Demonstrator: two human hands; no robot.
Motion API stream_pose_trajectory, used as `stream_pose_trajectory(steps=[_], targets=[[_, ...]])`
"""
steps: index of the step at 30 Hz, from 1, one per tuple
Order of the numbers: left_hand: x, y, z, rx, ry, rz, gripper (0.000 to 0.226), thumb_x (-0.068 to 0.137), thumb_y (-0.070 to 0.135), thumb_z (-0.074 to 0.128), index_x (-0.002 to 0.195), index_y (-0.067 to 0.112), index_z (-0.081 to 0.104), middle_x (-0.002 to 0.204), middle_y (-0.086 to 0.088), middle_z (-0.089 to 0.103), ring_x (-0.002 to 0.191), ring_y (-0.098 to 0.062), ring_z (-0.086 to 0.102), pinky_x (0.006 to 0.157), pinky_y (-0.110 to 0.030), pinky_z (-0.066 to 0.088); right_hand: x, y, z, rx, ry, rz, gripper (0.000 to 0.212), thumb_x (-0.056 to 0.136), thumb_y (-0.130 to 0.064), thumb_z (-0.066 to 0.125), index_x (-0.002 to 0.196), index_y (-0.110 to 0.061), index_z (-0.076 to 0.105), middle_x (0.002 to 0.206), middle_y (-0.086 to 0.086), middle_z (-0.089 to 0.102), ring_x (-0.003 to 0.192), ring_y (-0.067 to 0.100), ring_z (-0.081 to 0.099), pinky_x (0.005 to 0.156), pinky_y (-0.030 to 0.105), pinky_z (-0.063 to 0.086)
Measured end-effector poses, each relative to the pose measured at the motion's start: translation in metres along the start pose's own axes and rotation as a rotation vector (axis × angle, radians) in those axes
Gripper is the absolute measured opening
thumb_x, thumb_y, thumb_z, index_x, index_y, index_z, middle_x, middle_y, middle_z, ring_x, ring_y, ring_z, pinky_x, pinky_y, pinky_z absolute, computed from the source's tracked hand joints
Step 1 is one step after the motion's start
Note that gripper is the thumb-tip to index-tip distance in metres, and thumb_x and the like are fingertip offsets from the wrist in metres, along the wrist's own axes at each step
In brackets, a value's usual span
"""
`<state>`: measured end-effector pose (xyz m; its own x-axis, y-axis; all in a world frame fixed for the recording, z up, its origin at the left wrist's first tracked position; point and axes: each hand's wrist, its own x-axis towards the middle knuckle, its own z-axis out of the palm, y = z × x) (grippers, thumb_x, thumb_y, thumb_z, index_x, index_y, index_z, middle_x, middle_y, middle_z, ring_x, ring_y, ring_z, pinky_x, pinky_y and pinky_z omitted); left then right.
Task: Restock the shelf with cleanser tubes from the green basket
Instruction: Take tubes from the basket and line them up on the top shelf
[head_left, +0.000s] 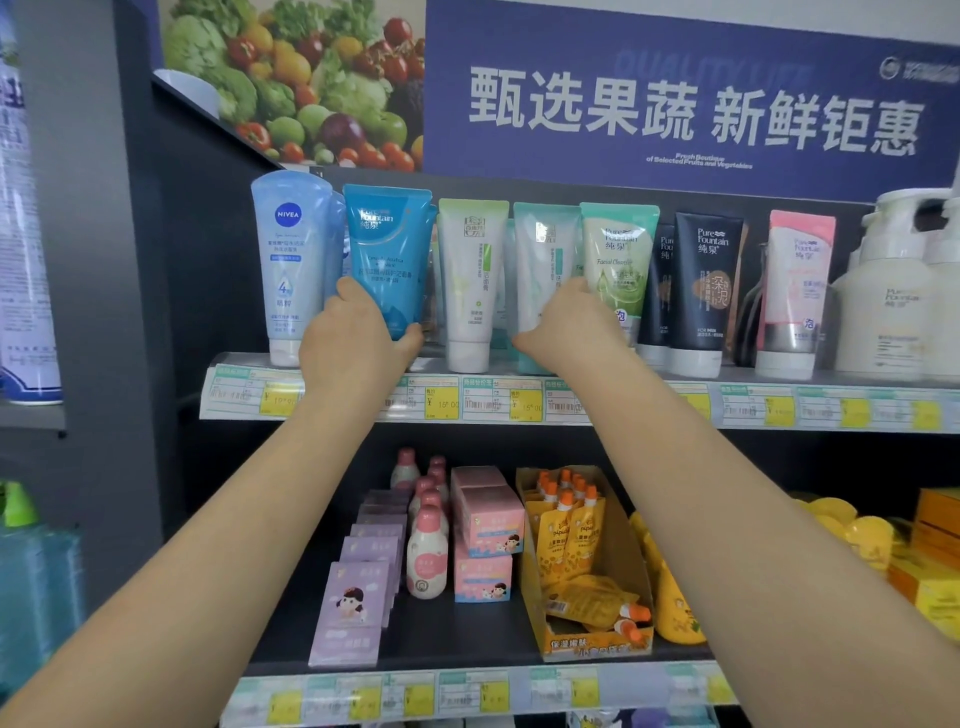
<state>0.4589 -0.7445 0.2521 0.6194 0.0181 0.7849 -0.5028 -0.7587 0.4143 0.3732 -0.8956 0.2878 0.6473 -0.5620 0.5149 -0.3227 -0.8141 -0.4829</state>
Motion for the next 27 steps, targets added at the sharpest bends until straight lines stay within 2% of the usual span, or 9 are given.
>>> stream_pose_trajectory(steps=[9,18,27], targets=[[-0.0004,-0.0005,0.0001,0.015,0.005,0.011,0.059,0.082,0.046,0.062,0.114,0.002,0.039,0.107,-0.017,0.055,0.094,-0.033,0.057,0.064,-0.035,0.038,-0.0018,0.0039,0.0041,0.025,-0.027,0.011,0.073,0.08,-0.033,0.07,0.13,0.003,0.029,0.128,0.014,0.05,0.116,0.031,0.051,0.072,0.03,0.037],[-0.0016,-0.0002,-0.0014,0.024,0.002,0.02,0.058,0.082,0.045,0.061,0.113,0.001,0.039,0.108,-0.018,0.055,0.095,-0.034,0.056,0.065,-0.034,0.036,-0.005,0.0058,0.0002,0.001,-0.012,-0.021,0.081,0.077,-0.04,0.073,0.131,0.002,0.031,0.127,0.013,0.051,0.114,0.03,0.053,0.075,0.032,0.041],[-0.0012,-0.0003,-0.0016,0.009,-0.007,0.018,0.058,0.082,0.045,0.061,0.113,0.001,0.04,0.108,-0.019,0.056,0.095,-0.035,0.056,0.066,-0.035,0.039,-0.0061,0.0061,0.0031,-0.011,-0.001,-0.021,0.08,0.078,-0.042,0.071,0.13,0.002,0.031,0.125,0.014,0.051,0.113,0.031,0.053,0.071,0.031,0.037]])
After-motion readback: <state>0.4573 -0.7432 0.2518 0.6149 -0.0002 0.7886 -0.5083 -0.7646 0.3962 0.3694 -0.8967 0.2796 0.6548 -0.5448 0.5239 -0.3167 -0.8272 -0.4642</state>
